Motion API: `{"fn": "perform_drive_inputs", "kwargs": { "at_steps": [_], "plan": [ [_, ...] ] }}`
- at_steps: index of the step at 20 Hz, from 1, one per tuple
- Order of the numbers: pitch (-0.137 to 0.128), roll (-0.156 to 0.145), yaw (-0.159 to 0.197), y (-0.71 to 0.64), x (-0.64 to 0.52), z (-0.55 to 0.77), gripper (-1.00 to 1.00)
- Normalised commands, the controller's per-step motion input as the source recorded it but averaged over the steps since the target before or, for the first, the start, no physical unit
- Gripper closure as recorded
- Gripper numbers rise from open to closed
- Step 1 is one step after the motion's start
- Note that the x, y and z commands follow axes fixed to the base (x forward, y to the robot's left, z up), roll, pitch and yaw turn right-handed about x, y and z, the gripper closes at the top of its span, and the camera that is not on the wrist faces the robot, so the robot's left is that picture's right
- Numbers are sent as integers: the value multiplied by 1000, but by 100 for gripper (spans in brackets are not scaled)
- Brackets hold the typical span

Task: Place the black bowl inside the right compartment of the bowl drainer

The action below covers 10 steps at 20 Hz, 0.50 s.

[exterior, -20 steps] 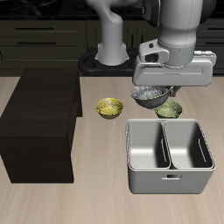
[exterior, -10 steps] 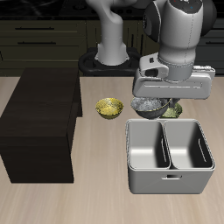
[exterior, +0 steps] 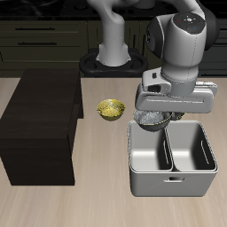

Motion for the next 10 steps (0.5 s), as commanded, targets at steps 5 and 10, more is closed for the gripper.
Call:
{"fn": "perform_drive_inputs", "kwargs": {
  "at_steps": [5, 10],
  "plan": [
    [40, -56, -1, -80, 46, -178, -100],
    [1, 6, -8, 5, -7, -23, -100]
  ]
}}
